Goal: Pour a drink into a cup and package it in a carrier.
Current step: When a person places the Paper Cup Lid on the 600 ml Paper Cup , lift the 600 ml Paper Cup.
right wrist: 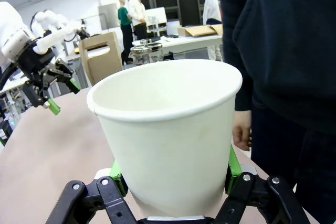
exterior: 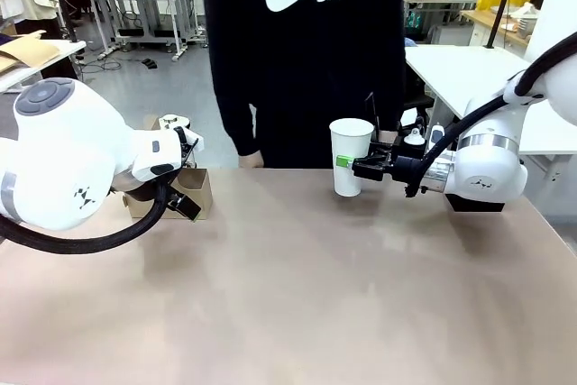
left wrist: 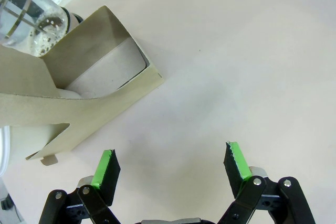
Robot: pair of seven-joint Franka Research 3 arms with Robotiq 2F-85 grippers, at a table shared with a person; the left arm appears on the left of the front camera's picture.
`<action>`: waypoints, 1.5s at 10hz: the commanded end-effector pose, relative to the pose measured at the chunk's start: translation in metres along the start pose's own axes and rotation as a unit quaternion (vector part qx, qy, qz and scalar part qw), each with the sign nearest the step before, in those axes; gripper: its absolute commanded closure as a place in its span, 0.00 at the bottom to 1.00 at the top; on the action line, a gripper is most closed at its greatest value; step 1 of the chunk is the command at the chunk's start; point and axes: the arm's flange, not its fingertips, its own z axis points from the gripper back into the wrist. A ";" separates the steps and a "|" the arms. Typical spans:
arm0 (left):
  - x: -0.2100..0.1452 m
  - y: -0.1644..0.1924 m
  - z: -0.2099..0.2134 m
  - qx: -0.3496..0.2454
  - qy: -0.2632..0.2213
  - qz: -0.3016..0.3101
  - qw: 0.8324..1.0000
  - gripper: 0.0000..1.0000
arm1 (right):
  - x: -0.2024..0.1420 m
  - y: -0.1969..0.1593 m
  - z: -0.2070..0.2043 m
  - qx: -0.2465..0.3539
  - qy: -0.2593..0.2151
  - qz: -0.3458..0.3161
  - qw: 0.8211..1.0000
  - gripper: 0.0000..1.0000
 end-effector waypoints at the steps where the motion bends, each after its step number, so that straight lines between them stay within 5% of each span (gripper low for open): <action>1: 0.000 0.000 0.000 0.000 -0.001 0.000 1.000 0.00 | 0.003 0.001 -0.003 -0.003 0.003 0.002 1.000 0.20; 15: 0.000 0.000 0.000 0.000 -0.001 0.000 1.000 0.00 | 0.003 0.001 -0.003 -0.003 0.003 0.002 1.000 0.20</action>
